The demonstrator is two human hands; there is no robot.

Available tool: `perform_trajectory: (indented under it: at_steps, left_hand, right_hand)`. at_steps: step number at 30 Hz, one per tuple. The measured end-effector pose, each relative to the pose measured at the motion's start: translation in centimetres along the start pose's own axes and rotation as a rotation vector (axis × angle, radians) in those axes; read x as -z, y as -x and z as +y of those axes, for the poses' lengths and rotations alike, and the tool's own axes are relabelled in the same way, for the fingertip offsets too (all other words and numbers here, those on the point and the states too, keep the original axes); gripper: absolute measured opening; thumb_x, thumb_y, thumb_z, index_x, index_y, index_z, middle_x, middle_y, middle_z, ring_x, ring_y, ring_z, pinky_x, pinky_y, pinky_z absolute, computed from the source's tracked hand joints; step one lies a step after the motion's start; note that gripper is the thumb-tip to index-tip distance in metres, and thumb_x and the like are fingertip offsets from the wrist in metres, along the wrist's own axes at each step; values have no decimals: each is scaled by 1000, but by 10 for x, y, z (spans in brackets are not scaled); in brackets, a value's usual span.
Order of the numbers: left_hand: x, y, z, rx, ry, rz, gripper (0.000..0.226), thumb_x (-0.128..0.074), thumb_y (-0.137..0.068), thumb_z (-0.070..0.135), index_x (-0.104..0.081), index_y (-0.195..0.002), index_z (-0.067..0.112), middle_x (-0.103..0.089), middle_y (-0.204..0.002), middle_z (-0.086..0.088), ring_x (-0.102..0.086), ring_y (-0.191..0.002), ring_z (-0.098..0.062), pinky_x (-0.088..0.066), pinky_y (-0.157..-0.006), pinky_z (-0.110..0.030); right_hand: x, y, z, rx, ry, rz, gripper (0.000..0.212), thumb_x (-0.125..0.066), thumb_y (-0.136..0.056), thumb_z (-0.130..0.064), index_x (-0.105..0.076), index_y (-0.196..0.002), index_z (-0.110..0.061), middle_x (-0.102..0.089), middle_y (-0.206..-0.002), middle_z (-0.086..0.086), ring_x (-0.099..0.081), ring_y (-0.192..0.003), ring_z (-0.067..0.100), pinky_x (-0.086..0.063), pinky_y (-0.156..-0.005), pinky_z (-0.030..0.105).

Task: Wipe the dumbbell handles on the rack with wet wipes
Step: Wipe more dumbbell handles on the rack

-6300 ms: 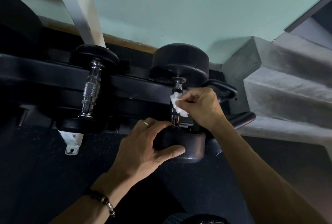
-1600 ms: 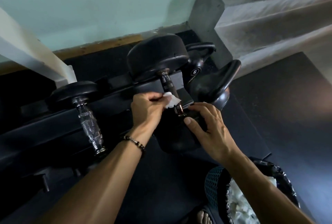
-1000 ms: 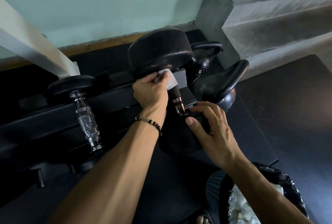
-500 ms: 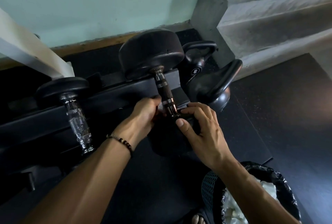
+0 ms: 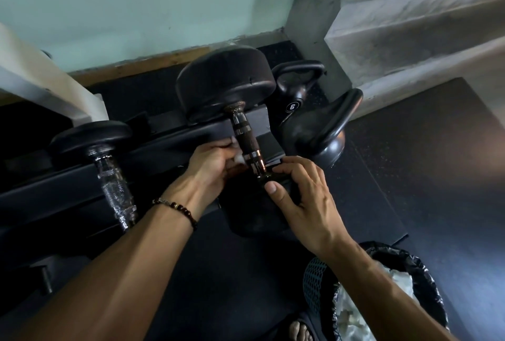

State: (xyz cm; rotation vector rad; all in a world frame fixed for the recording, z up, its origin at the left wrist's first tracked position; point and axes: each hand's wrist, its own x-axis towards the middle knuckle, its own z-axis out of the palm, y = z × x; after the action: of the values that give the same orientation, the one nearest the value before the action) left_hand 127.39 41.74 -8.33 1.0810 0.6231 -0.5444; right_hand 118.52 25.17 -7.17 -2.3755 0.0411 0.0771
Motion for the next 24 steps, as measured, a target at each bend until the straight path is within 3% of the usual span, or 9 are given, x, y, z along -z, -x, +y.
perform_trajectory:
  at_steps: [3,8,10,12,15,18,21,24]
  left_hand:
    - [-1,-4,-1,-18,93,70,28,-54,-97,4,-62,-123,2,-69,-118,-15,-67,-107,-30,-57,-87,-37]
    - [14,14,-12,-17,-617,-125,12,-70,-88,12,-76,-97,17,-76,-97,-5,-71,-94,-20,-57,-79,-24]
    - [12,14,-15,-98,-734,-8,8,-81,-78,24,-78,-85,21,-76,-84,-1,-72,-84,-18,-58,-78,-29]
    - [6,12,-18,-195,-774,137,20,-88,-67,33,-76,-75,20,-74,-73,3,-71,-74,-14,-57,-71,-27]
    - [-4,14,-16,-383,-742,257,27,-91,-58,31,-71,-66,15,-69,-62,5,-66,-59,-5,-49,-55,-17]
    - [-11,14,-8,-523,-671,293,28,-92,-57,26,-69,-67,15,-68,-59,8,-64,-53,-1,-51,-54,-18]
    - [-9,6,-10,-321,-792,269,30,-91,-58,32,-68,-69,16,-69,-65,5,-66,-63,-13,-53,-60,-26]
    - [-10,8,-18,-131,-830,213,29,-91,-59,33,-68,-68,18,-66,-64,6,-62,-62,-13,-49,-56,-21]
  right_hand:
    - [-1,0,0,8,-2,1,53,-42,-88,-69,-60,-119,-30,-48,-133,-14,-38,-127,3,-40,-105,41]
    - [-2,0,-1,9,0,33,51,-44,-88,-67,-61,-117,-29,-49,-131,-13,-39,-124,4,-40,-103,38]
    - [-2,0,-1,11,-3,27,51,-44,-88,-67,-61,-116,-28,-49,-131,-13,-40,-124,4,-40,-103,37]
    - [-1,-1,-1,9,-1,18,51,-44,-88,-67,-62,-116,-28,-49,-131,-13,-39,-124,3,-39,-103,35]
    - [-1,-2,-2,-7,7,9,54,-43,-87,-68,-62,-117,-28,-48,-132,-13,-37,-124,1,-38,-104,35]
    - [-2,-1,-1,-3,16,28,53,-43,-87,-68,-62,-117,-28,-50,-132,-12,-38,-125,4,-39,-104,36]
    - [-4,-1,-1,8,7,39,52,-45,-87,-66,-63,-115,-26,-51,-130,-11,-40,-125,6,-40,-104,36]
    - [-3,-1,0,9,-3,44,52,-46,-87,-66,-64,-115,-26,-52,-130,-10,-41,-126,8,-41,-104,39]
